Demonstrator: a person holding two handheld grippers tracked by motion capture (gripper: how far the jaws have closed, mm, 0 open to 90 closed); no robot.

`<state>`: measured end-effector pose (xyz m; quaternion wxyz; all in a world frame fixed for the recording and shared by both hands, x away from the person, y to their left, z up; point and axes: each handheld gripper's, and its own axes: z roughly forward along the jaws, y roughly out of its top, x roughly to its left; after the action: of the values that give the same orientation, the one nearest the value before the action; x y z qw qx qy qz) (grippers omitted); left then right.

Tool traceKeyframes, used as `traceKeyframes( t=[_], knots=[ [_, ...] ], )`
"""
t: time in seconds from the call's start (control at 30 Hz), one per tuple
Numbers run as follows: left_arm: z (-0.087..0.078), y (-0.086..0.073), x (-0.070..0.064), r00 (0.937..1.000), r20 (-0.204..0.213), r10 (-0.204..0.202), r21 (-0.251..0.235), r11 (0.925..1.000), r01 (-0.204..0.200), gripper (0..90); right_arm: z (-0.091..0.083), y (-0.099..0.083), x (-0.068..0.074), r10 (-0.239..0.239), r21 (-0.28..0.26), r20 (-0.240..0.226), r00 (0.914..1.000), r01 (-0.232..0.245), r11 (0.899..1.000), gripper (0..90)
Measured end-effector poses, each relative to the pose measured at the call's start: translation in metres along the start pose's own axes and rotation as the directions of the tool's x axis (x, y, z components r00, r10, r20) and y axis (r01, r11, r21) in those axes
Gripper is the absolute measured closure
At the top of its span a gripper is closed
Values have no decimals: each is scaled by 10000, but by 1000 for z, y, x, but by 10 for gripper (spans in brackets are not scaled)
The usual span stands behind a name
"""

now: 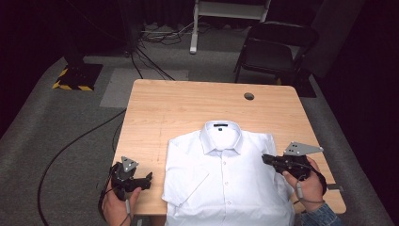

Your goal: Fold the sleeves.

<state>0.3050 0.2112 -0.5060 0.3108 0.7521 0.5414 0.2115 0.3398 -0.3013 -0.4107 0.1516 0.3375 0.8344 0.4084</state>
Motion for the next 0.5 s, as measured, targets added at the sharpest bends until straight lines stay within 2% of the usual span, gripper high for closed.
traceKeyframes(
  t=[0.17,0.2,0.23,0.27,0.37,0.4,0.5],
  knots=[
    [0,0,0,10000,0,-2,-2,10000,2,58,9,-1,1,41,163,-142,9999,-39,9999,844],
    [0,0,0,10000,1,0,-1,10000,0,58,11,-1,0,54,187,-276,9996,-49,9998,783],
    [0,0,0,10000,1,-1,-2,10000,1,59,14,-1,-1,153,241,-594,9981,-139,9996,665],
    [0,0,0,10000,1,-1,0,10000,1,58,15,-1,-2,334,139,-897,9954,-323,9994,590],
    [0,0,0,10000,4,1,1,10000,-1,58,12,0,-5,639,-336,-1384,9883,-692,9970,401],
    [0,0,0,10000,19,14,12,10000,-14,56,10,0,-7,778,-525,-1494,9857,-864,9949,384],
    [0,0,0,10000,13,11,14,10000,-11,53,4,1,-12,842,-768,-1328,9876,-950,9925,344]
  ],
)
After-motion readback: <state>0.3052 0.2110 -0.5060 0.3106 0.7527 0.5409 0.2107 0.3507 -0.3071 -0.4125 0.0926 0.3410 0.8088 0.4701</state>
